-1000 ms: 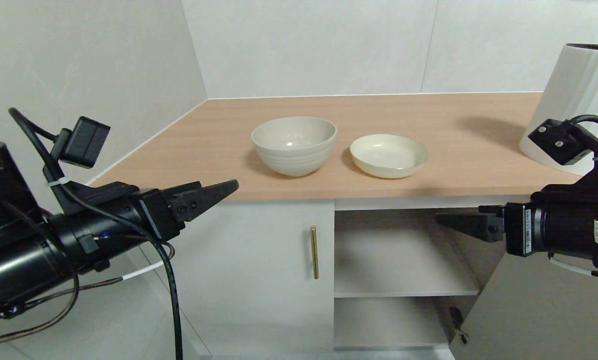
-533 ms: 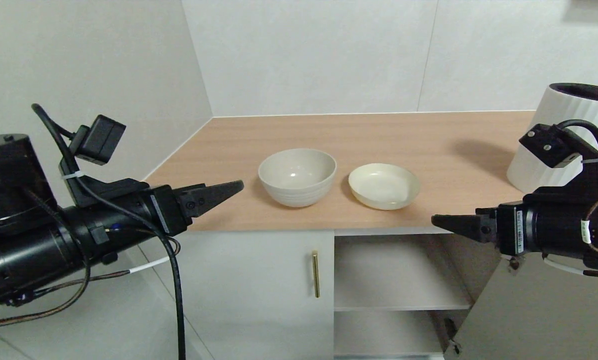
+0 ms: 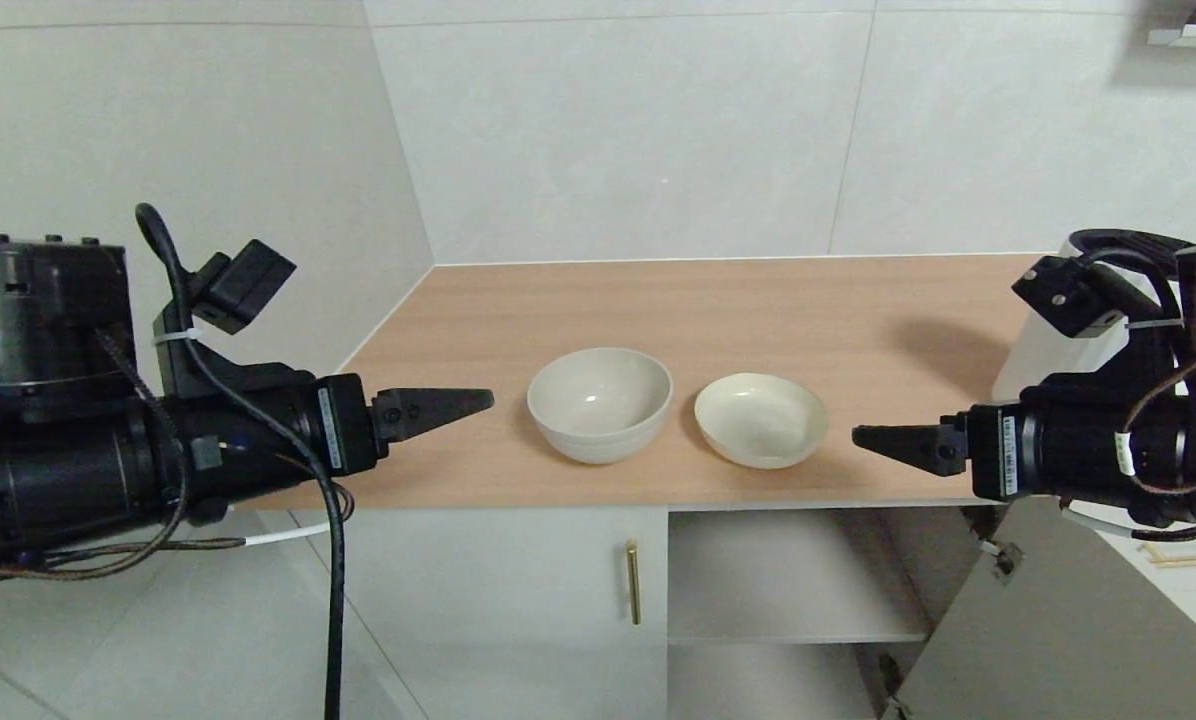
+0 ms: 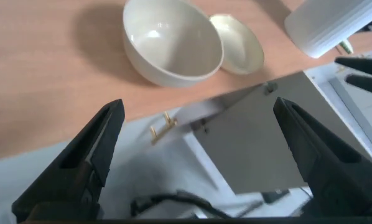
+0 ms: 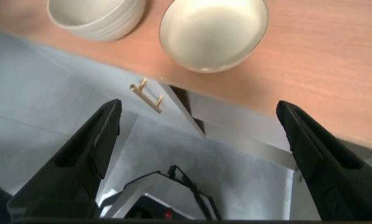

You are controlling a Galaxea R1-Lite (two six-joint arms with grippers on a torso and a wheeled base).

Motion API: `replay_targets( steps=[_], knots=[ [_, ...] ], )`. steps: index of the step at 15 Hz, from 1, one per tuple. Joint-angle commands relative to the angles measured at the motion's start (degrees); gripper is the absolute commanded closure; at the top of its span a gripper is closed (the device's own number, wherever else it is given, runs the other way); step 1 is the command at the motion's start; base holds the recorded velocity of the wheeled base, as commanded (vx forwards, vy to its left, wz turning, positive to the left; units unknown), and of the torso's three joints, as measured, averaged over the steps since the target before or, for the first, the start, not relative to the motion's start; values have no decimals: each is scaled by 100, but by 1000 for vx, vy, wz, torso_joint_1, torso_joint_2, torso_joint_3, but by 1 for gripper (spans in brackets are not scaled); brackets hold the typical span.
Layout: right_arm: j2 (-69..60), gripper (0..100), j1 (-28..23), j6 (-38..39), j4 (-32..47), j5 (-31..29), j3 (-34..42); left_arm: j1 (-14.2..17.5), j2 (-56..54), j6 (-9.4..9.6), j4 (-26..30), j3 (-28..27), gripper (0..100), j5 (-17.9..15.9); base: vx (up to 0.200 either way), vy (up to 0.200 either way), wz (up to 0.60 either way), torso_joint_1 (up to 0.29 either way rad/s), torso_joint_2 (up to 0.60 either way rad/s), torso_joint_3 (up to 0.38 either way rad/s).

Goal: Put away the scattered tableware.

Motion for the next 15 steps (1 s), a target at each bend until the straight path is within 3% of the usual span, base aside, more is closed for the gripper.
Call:
replay_targets(
  steps=[1,3,6,7,8,10,11,12,15],
  knots=[
    [221,0,-17,7,-85,-18,-32,2,86,-146,252,-281,0,-1,0,0,0,36,-71,-41],
    [625,0,-17,236,-138,-291,-384,2,297,-709,621,-659,0,8,0,0,0,0,0,0],
    [1293,0,-8,1036,-147,-976,-894,2,684,-1421,656,-940,0,60,0,0,0,0,0,0],
    [1328,0,-8,1062,-147,-1011,-920,2,719,-1465,656,-949,0,60,0,0,0,0,0,0],
    [1574,0,-8,1238,-226,-1152,-1052,2,965,-1711,656,-1046,0,219,0,0,0,0,0,0],
    [1777,0,-8,1264,-534,-1275,-1043,2,1299,-1764,647,-1125,0,456,0,0,0,0,0,0],
    [1864,0,-8,1299,-674,-1336,-1043,-6,1449,-1878,638,-1187,0,526,0,0,0,0,0,0],
    [1944,0,-8,1352,-780,-1398,-1052,-6,1677,-2168,621,-1257,0,561,0,0,0,0,0,0],
    [1970,0,-17,1370,-780,-1398,-1043,-182,2020,-2563,445,-1362,0,605,0,0,0,0,0,0]
  ],
)
